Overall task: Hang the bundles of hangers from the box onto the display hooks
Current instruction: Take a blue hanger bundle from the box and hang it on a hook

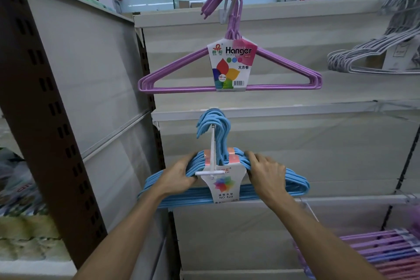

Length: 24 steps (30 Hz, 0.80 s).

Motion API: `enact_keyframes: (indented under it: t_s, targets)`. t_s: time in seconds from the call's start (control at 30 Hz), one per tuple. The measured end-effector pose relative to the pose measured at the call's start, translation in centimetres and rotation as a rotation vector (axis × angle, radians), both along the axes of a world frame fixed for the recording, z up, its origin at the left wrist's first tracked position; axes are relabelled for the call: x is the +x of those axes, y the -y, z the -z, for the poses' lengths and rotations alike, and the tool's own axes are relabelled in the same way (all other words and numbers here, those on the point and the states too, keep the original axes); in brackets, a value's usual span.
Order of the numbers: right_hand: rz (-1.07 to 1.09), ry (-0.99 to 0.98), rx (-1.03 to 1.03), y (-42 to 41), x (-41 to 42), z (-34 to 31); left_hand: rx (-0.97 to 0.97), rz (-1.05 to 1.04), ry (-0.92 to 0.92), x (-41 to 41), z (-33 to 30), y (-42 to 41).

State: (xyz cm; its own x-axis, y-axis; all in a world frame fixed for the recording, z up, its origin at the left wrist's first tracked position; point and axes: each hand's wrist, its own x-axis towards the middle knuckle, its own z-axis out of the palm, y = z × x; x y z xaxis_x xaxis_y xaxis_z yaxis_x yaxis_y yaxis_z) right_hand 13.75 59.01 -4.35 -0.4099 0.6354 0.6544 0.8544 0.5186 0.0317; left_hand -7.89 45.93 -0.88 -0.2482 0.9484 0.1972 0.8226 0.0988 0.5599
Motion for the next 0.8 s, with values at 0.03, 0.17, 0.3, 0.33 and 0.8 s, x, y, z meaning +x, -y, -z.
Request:
enact_keyframes:
  t_s: [0.03,0.17,0.3,0.33,0.8]
  targets:
    - [-0.005,0.001,-0.017,0.1,-0.1,0.1,0.000,-0.002,-0.009,-0.2,0.1,-0.1]
    - [-0.055,-0.024,-0.045,0.3,-0.1,0.0,0.019,0.000,-0.044,-1.3,1.2,-0.8]
    - [-0.065,-0.030,-0.064,0.9,0.0,0.1,0.048,-0.044,-0.088,-1.5,1.9,-1.2]
    - [-0.079,-0.036,-0.082,1.0,0.0,0.1,0.055,-0.051,-0.094,-1.4,1.9,-1.1]
    - [-0.337,-0.062,-0.375,2.5,2.4,-0.4,0.100,0.028,-0.106,-0.9,1.3,1.0]
